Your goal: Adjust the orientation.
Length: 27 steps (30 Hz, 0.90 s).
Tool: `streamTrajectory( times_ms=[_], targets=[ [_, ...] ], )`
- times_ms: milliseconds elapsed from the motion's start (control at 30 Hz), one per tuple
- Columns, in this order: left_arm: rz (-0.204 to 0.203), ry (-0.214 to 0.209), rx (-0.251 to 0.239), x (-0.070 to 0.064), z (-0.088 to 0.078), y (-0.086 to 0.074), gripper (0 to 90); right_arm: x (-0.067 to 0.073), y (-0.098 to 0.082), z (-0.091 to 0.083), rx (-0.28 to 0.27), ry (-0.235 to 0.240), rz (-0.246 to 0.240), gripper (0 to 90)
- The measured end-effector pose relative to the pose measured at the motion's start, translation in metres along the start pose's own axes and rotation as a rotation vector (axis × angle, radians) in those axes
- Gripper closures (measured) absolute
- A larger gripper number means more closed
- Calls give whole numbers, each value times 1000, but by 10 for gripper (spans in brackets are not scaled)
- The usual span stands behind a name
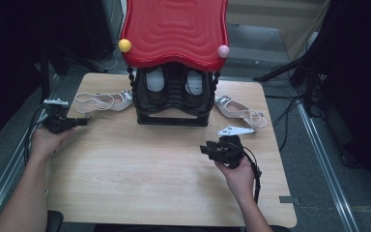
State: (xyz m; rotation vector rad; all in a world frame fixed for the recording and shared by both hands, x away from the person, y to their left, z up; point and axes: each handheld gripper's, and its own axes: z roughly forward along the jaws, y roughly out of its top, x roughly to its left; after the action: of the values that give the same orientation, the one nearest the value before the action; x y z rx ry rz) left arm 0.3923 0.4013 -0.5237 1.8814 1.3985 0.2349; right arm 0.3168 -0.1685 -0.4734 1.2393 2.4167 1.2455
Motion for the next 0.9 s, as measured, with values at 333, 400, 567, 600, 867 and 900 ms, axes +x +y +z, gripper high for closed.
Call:
streamTrajectory(
  times_ms=[333, 400, 567, 600, 867, 900],
  targets=[
    [-13, 61, 4, 15, 10, 4, 900, 0, -4, -3, 1, -14, 1, 656],
    [-11, 72, 5, 18, 12, 5, 900, 0, -5, -4, -1, -16, 6, 656],
    [-28, 85, -12, 22, 16, 6, 900, -2, -8, -8, -4, -28, 12, 656],
    [-29, 80, -17, 22, 17, 7, 900, -2, -9, -8, -3, -28, 18, 656],
    [-41, 63, -10, 19, 22, 9, 900, -2, -11, -10, -4, -32, 19, 656],
    [-41, 57, -5, 17, 21, 9, 900, -2, -11, -10, -5, -33, 19, 657]
  ],
)
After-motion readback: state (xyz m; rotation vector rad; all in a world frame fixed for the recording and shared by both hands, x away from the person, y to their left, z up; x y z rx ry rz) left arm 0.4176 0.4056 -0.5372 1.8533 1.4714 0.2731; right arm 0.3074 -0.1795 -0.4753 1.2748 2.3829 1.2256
